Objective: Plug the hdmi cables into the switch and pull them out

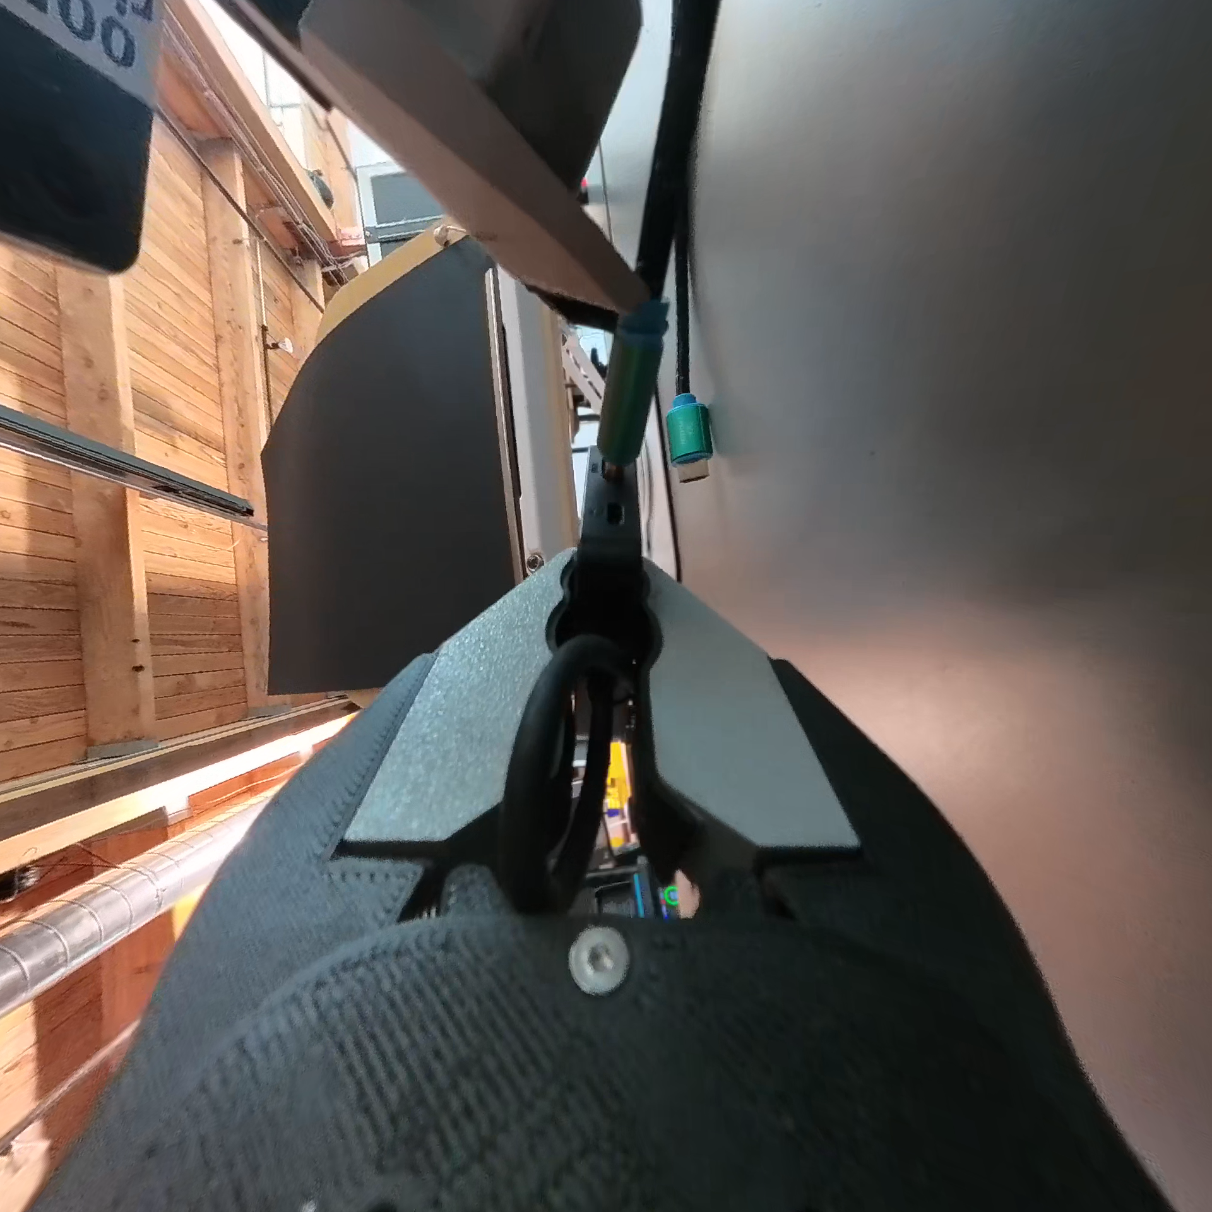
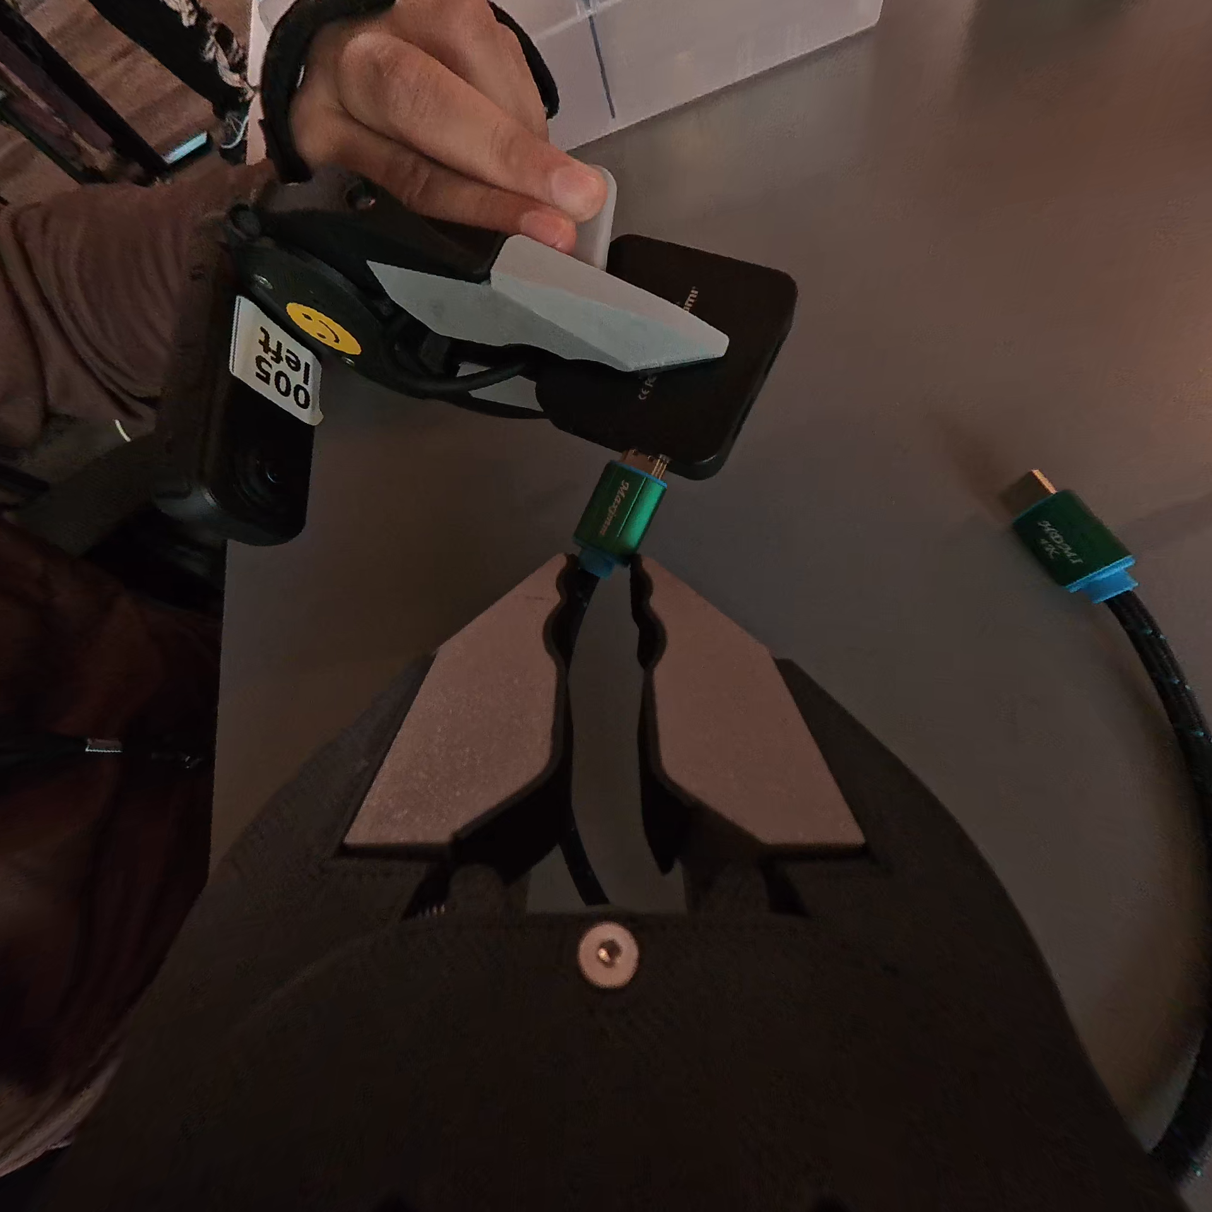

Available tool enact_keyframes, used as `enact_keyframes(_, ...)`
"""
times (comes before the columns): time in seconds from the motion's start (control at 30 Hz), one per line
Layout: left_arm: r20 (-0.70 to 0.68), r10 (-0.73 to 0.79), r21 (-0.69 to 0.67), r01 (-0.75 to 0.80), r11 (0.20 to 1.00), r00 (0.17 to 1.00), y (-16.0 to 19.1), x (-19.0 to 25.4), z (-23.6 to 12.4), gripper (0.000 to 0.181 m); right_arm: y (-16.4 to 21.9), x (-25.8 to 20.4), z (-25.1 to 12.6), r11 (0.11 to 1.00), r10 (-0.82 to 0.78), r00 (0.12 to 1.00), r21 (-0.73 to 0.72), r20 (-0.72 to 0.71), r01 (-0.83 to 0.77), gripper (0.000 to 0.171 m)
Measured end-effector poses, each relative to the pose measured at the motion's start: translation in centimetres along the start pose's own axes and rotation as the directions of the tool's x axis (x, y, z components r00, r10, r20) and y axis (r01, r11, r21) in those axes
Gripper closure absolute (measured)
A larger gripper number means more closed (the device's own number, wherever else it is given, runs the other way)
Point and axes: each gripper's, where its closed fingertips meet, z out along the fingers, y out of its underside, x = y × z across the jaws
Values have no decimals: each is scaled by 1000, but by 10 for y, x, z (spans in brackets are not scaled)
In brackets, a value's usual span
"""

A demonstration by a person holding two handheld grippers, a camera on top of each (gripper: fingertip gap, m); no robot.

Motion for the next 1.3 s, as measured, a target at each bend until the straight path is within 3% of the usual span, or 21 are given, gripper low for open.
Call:
enact_keyframes(0.33,-68,88,-13,-89,996,994,-10,15,-2,171,14,0,8,996,11,1000,-88,22,-9,159)
enact_keyframes(0.47,-74,43,-10,-44,999,996,-7,15,-1,170,10,0,7,998,18,999,-62,26,-17,159)
enact_keyframes(0.57,-76,-55,-12,54,998,996,-3,15,4,170,3,5,3,1000,11,1000,-6,-2,-11,158)
enact_keyframes(0.7,-99,-263,-6,264,965,960,3,9,6,169,-29,8,-22,979,-35,996,199,-78,50,160)
enact_keyframes(0.8,-76,-314,-31,312,949,946,9,6,5,169,-52,17,-56,926,-31,985,366,-172,93,145)
enact_keyframes(0.87,-86,-477,-41,475,879,875,11,0,5,169,-60,23,-75,887,-5,978,450,-209,101,144)
enact_keyframes(1.03,-161,-811,-59,815,576,562,25,-12,0,168,-79,27,-135,707,74,966,697,-249,125,136)
enact_keyframes(1.17,-161,-919,-42,928,370,359,38,-24,-4,169,-77,34,-167,648,145,946,751,-290,131,132)
enact_keyframes(1.3,-210,-966,20,989,150,151,44,-42,-11,169,-79,30,-163,654,116,959,747,-260,123,124)
